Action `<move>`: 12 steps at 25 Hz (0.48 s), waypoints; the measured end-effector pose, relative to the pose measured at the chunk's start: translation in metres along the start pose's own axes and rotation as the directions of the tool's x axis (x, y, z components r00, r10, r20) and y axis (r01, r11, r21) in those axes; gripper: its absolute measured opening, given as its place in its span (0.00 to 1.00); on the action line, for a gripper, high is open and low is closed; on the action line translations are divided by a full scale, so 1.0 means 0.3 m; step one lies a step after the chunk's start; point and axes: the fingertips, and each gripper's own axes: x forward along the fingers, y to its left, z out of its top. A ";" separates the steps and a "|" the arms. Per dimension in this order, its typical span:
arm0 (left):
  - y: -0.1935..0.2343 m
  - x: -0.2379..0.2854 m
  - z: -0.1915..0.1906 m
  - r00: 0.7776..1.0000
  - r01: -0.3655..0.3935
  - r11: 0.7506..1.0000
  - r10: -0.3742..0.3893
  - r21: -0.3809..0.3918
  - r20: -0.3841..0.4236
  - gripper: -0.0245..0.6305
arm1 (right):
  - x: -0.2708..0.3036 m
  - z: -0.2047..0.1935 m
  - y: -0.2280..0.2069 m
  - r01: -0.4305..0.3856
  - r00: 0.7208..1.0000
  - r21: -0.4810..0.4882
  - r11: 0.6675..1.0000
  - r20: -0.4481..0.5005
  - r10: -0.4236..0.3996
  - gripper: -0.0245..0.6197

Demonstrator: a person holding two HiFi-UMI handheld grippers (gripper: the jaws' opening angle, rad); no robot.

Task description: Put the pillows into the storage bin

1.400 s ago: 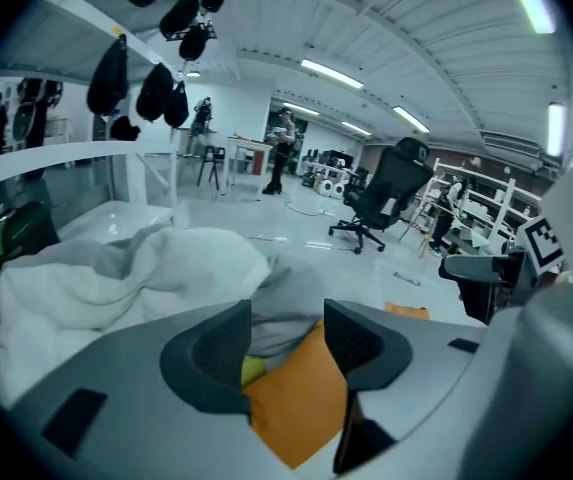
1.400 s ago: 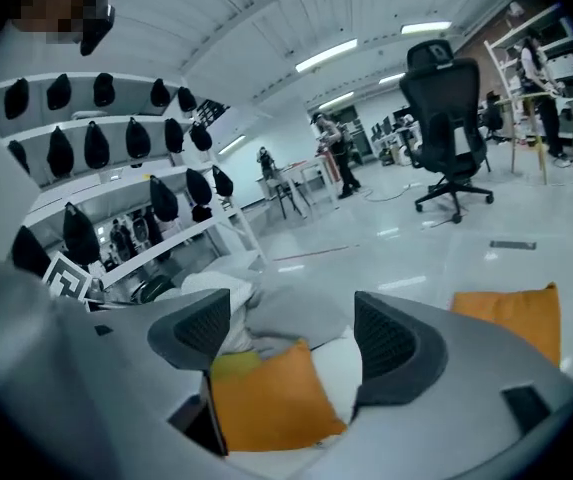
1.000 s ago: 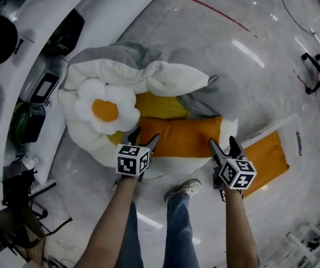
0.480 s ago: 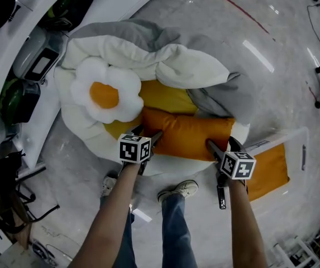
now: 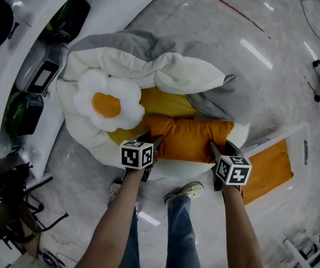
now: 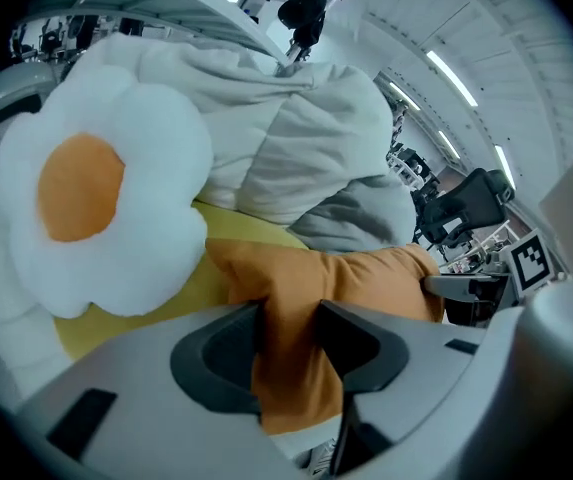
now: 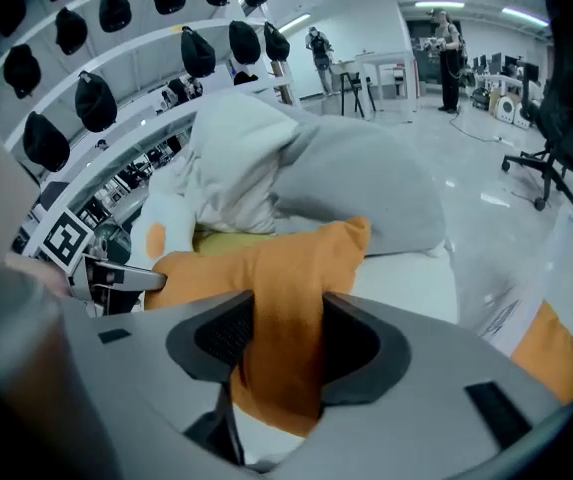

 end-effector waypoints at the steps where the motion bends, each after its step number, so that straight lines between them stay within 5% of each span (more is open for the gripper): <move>1: -0.012 -0.028 0.017 1.000 0.000 1.000 0.000 0.011 0.016 0.33 | -0.029 0.015 0.013 0.008 1.000 0.000 1.000 0.027 -0.008 0.36; 12: -0.309 -0.173 0.139 0.998 0.068 0.975 -0.070 0.212 -0.001 0.33 | -0.376 -0.002 -0.046 0.095 0.975 0.214 0.972 0.175 -0.134 0.36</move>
